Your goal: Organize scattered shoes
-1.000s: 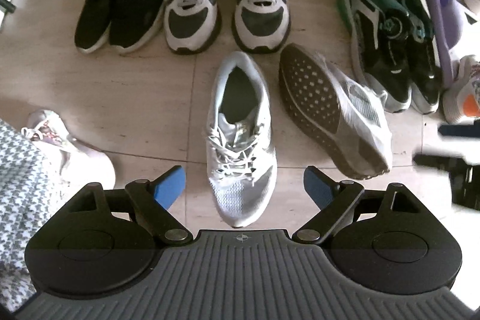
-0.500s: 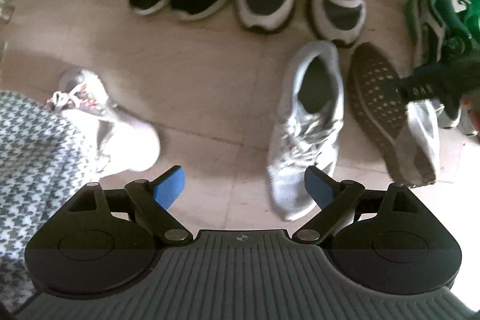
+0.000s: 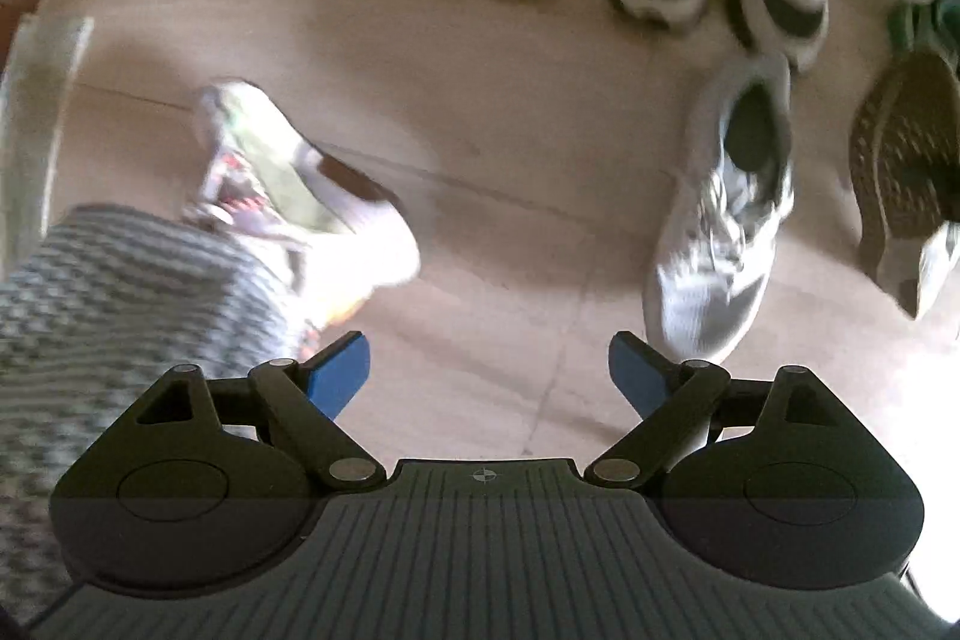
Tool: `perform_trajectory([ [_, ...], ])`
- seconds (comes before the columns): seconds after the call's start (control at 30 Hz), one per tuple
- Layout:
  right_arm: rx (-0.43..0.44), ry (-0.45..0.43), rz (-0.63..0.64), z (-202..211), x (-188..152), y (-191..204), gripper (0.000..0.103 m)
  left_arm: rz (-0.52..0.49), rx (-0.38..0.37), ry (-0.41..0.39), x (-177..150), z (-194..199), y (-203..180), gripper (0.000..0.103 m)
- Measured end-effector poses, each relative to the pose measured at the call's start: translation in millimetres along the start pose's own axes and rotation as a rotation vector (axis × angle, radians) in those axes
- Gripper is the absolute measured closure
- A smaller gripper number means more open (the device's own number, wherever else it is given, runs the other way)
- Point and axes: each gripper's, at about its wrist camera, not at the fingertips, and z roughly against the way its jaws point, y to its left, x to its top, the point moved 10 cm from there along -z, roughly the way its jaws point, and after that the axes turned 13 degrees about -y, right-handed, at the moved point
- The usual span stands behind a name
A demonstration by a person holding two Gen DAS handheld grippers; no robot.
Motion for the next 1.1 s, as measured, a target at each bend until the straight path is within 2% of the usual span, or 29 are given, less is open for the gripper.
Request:
perform_trajectory([
  [0.07, -0.021, -0.121, 0.080, 41, 17, 21, 0.074, 0.006, -0.005, -0.054, 9, 19, 14, 0.012],
  [0.13, -0.034, -0.195, 0.130, 63, 28, 33, 0.074, -0.003, 0.024, -0.114, 15, 39, 36, 0.012],
  [0.17, -0.038, -0.306, 0.231, 87, 43, 59, 0.074, 0.007, 0.036, -0.127, 17, 42, 44, 0.012],
  [0.2, -0.035, -0.368, 0.307, 95, 50, 74, 0.074, 0.034, 0.056, -0.150, 20, 47, 58, 0.012],
  [0.23, -0.034, -0.382, 0.327, 96, 54, 73, 0.074, 0.062, 0.072, -0.170, 22, 52, 71, 0.012],
  [0.3, -0.039, -0.516, 0.554, 104, 66, 122, 0.074, 0.145, 0.090, -0.208, 28, 57, 92, 0.012],
  [0.4, -0.042, -0.618, 0.788, 98, 71, 171, 0.074, 0.276, 0.104, -0.290, 35, 62, 122, 0.012],
  [0.43, -0.043, -0.653, 0.878, 94, 72, 190, 0.074, 0.290, 0.103, -0.300, 36, 61, 125, 0.012],
  [0.47, -0.044, -0.678, 0.973, 83, 69, 209, 0.074, 0.299, 0.101, -0.307, 38, 58, 128, 0.012],
  [0.53, -0.048, -0.682, 1.055, 69, 62, 227, 0.069, 0.291, 0.093, -0.297, 39, 49, 128, 0.013],
  [0.6, -0.057, -0.603, 1.121, 37, 45, 238, 0.065, 0.269, 0.069, -0.241, 40, 31, 117, 0.013],
  [0.67, 0.001, -0.425, 1.055, 10, 22, 238, 0.054, 0.253, 0.045, -0.208, 42, 21, 109, 0.013],
  [0.73, 0.056, -0.257, 0.983, -13, -2, 239, 0.054, 0.211, 0.030, -0.196, 45, 15, 96, 0.013],
  [0.77, 0.061, -0.253, 0.947, -8, -9, 238, 0.054, 0.189, 0.031, -0.197, 46, 13, 91, 0.013],
  [0.83, 0.108, -0.278, 0.870, 23, -19, 230, 0.047, 0.144, 0.030, -0.196, 45, 11, 80, 0.013],
  [0.9, 0.144, -0.243, 0.787, 37, -23, 216, 0.046, 0.112, 0.029, -0.182, 42, 6, 70, 0.013],
  [0.93, 0.165, -0.212, 0.721, 48, -26, 205, 0.046, 0.100, 0.029, -0.173, 39, 3, 67, 0.013],
  [1.07, 0.125, -0.080, 0.352, 90, -32, 137, 0.048, 0.054, 0.056, -0.126, 27, -12, 60, 0.013],
  [1.1, 0.132, -0.072, 0.261, 96, -33, 123, 0.057, 0.046, 0.067, -0.102, 22, -20, 61, 0.013],
])
